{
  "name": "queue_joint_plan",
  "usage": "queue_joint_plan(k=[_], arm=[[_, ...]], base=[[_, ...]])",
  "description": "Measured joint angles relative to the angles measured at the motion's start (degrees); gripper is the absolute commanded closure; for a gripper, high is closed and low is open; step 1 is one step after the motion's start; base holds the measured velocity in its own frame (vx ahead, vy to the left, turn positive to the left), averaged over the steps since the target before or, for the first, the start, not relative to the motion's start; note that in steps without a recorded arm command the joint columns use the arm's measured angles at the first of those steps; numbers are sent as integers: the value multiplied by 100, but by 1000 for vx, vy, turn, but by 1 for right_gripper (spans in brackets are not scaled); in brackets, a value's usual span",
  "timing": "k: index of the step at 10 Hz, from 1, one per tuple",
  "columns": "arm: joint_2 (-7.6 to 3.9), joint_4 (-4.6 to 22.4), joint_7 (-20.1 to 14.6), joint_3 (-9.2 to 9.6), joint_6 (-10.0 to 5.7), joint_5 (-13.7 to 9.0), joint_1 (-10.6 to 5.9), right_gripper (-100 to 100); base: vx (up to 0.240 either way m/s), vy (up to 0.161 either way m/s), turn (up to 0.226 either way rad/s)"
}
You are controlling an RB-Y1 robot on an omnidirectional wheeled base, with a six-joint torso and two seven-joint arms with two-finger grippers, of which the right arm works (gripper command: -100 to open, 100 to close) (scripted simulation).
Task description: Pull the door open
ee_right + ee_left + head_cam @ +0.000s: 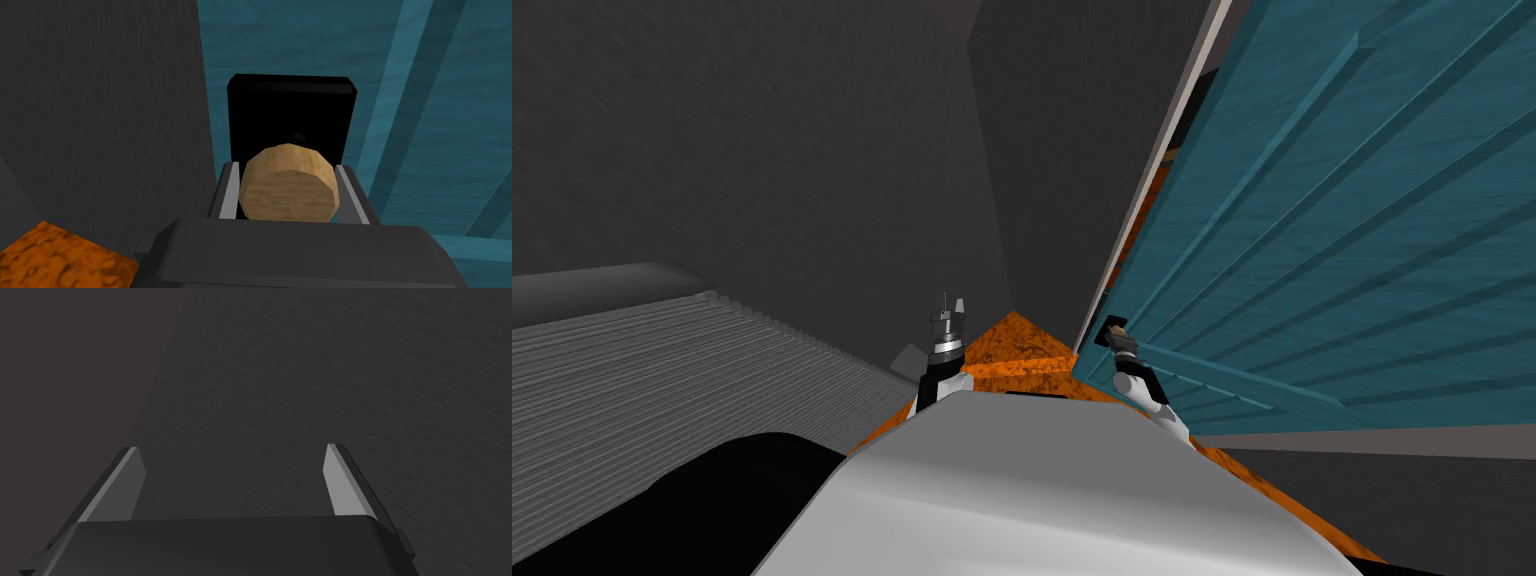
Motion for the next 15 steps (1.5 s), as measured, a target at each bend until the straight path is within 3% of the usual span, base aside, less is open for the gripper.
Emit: queue_joint_plan(k=[4, 6, 14, 15], arm=[[-220, -88, -232, 268, -71, 13, 125, 100], [-256, -108, -282, 347, -73, 21, 157, 100], [-779, -350, -799, 838, -312, 121, 483, 100], [-780, -338, -816, 862, -313, 125, 495, 100]], base=[[-231, -45, 126], [-136, -21, 94], [-239, -41, 120], [-147, -20, 112]])
